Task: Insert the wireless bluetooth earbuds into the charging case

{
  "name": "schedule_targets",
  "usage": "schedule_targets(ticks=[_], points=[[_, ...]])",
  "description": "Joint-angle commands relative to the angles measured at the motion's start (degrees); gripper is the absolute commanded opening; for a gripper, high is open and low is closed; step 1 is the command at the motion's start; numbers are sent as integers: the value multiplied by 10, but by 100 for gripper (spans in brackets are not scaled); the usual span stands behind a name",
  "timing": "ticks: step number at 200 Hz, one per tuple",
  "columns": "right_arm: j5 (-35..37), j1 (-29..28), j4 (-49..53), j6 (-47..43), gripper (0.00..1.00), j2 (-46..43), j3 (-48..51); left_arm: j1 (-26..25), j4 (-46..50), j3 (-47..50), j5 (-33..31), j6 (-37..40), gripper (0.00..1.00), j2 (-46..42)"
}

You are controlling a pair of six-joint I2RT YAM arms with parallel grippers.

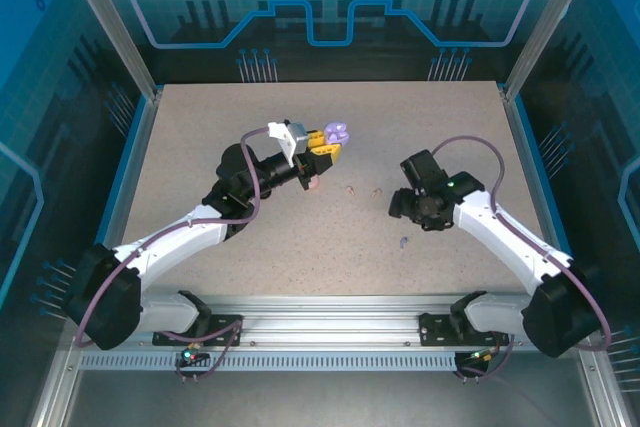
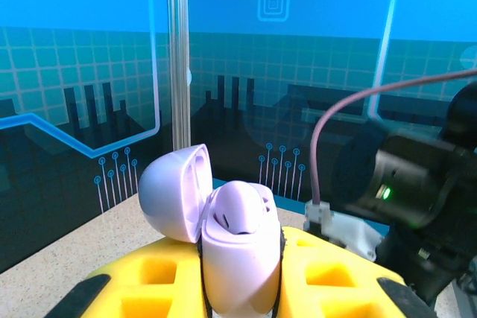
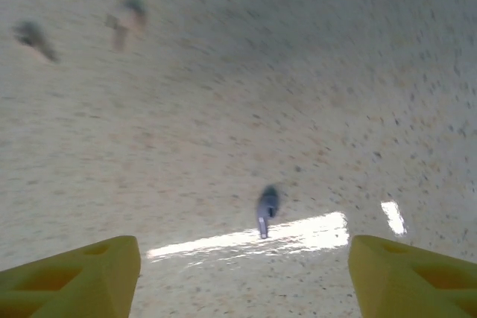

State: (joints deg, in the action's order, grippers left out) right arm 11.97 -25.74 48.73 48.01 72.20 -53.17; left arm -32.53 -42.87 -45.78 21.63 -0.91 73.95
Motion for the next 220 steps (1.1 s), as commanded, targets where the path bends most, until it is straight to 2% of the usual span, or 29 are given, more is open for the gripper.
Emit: schedule_targets(ticks=[1,18,53,158,220], points=[[-3,9,-34,37,68,16,43,-4,-30,7,-10,14,0,-19],[-14,10,-56,36,59,33,61,-4,-28,8,-10,16,0,-21],[-22,10,-94,27,51,64,83,-4,-28,8,-8,13,0,-21],[-33,10,-156,14,39,140,101,-4,-24,1,-9,13,0,-14],[-37,10,-145,17,37,143,97,-4,-25,-1,-8,14,0,-7]])
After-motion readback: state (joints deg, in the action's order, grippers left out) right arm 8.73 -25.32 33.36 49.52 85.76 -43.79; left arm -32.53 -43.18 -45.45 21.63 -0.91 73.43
